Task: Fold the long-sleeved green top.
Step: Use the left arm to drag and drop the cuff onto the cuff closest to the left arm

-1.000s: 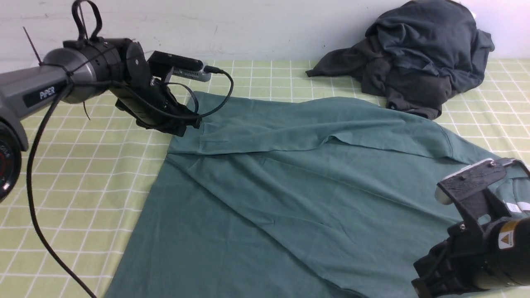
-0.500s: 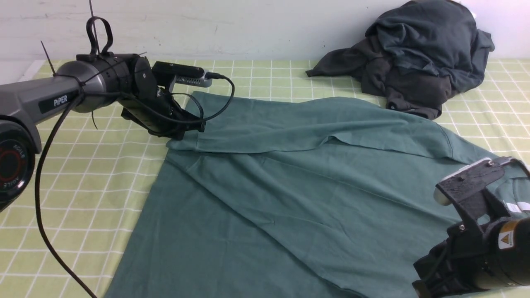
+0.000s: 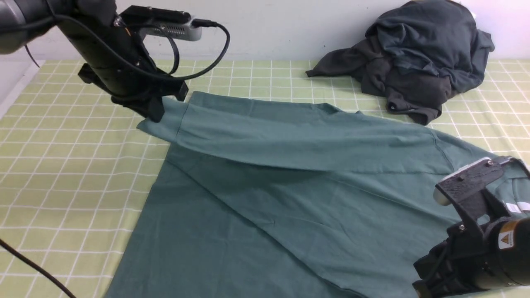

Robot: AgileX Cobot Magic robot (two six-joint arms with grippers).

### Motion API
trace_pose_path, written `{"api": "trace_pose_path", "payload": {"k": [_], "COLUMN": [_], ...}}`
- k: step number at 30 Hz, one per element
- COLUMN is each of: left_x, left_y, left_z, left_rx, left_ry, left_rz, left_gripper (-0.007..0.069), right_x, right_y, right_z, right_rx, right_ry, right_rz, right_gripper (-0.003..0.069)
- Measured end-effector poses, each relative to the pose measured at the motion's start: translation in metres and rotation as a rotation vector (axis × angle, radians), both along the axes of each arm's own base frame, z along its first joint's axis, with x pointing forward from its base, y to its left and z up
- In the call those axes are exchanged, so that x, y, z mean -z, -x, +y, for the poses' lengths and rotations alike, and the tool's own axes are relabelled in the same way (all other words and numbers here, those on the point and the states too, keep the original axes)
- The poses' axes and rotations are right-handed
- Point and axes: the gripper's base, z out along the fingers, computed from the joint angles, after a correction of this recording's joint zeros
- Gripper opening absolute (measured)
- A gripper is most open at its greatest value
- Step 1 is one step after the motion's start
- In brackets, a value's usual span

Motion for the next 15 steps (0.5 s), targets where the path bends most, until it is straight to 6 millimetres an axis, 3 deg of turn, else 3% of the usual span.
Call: {"api": "trace_pose_path", "payload": {"k": [6, 11, 15], "left_x": [0.035, 0.058, 0.067], "left_y": [0.001, 0.008, 0.016], "left_z": [0.003, 0.008, 0.008], "left_rx": [0.006, 0.013, 0.019], "left_ry": [-0.055, -0.115, -0.123], "left_rz": [0.136, 0.213, 0.252], "left_gripper": [0.0032, 0.0156, 0.0355], "right_x": [0.000, 0.001, 0.001], "right_y": [0.001, 0.002, 0.002], "right_z": [0.000, 0.000, 0.000], "right_rx": [-0.003, -0.006, -0.005], "right_ry": [0.003, 0.007, 0.006], "right_rz": [0.009, 0.018, 0.023], "right_gripper": [-0.0008, -0.0008, -0.0008]}}
